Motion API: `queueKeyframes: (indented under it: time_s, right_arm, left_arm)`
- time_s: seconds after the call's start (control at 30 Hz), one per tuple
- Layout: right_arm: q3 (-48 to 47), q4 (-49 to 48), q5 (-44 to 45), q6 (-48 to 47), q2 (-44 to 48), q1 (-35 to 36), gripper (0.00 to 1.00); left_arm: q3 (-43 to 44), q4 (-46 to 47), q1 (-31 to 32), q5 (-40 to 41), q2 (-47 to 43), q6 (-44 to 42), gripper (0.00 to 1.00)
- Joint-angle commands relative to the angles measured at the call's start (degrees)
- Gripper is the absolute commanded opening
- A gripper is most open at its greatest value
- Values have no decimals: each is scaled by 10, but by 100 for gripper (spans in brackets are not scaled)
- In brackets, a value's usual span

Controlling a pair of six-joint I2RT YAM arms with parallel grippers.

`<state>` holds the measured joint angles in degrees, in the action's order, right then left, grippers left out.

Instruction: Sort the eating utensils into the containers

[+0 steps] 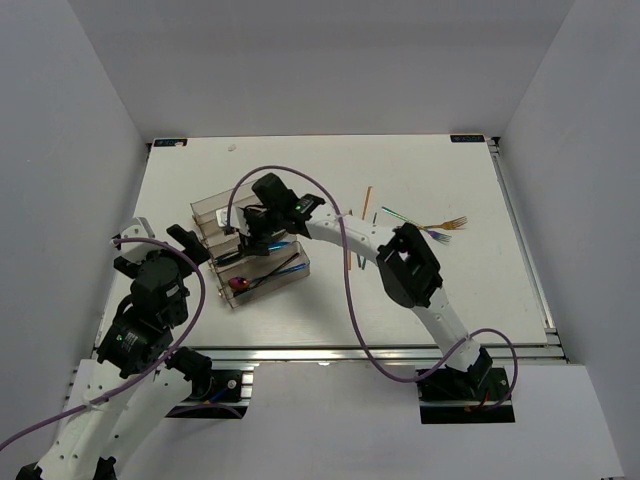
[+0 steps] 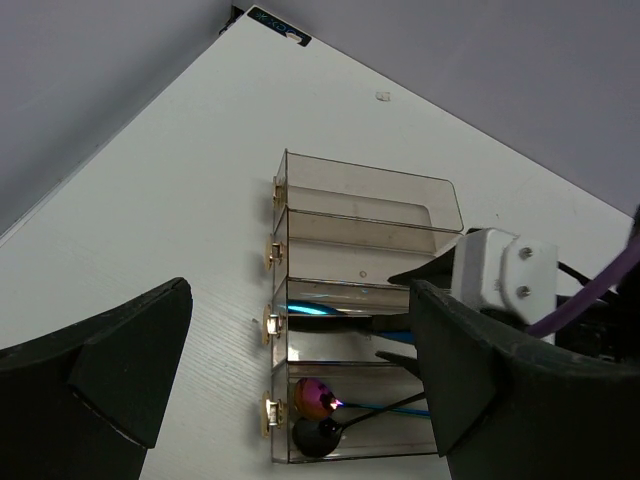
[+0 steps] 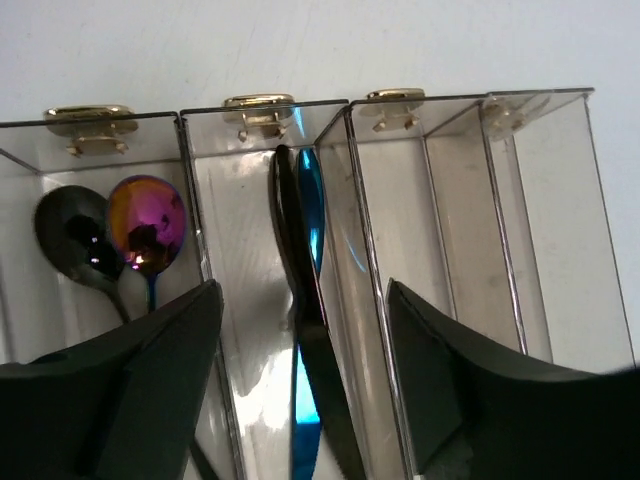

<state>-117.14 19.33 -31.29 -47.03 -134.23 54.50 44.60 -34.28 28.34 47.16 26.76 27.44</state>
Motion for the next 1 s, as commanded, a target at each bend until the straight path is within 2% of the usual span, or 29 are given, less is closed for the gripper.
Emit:
queueKeyframes:
  time_s: [0.0,0.03,0.07,0.1,0.17,0.2,0.23,0.27,0.33,0.4,0.47,0.5,0.57,0.67,0.87,0.97]
  right_arm:
    - [27,-50,18,25,93,-4,72]
    - [44,-73,30,70,110,-5,89]
    - [94,-143,53,101,153,-6,89]
    - [129,-185,126,132,178,-7,89]
    - [216,-304,253,261,244,-7,89]
    - [233,-315,415,305,261,-8,89]
    - [243,-309,477,366,287,-9,89]
    - [249,-254,556,390,295,-18,89]
    - [250,-174,604,444,312,-32,89]
    - [297,-96,613,546,352,-69,89]
    - [354,-79,602,605,405,-126,89]
    - [408,-69,595,667,424,-149,89]
    - [458,-52,590,718,471,-207,89]
    - [516,-17,616,774,507,-250,89]
    - [517,21,610,745,486,-307,88]
    - [494,21,520,682,438,-347,70]
  left_arm:
    - [0,-1,-1,-1,-2,-1,98]
    - [1,-1,-1,0,-2,-1,98]
    - [1,-1,-1,0,-2,0,98]
    - [0,-2,-1,1,-1,1,98]
    - [0,-2,-1,2,-2,1,98]
    - [0,-1,-1,1,-2,1,98]
    - [0,-1,-1,0,0,1,98]
    - [0,1,-1,-1,0,-1,98]
    - [-2,4,-1,-9,12,-3,98]
    - [0,1,-1,-15,22,-3,98]
    - [1,0,-1,-18,37,-3,98]
    - [1,0,-1,-20,41,-4,98]
    - [1,4,-1,-29,47,-5,98]
    - [0,8,-1,-41,57,-9,98]
    - [-1,11,-1,-69,83,-15,98]
    - [-4,17,-1,-83,95,-19,98]
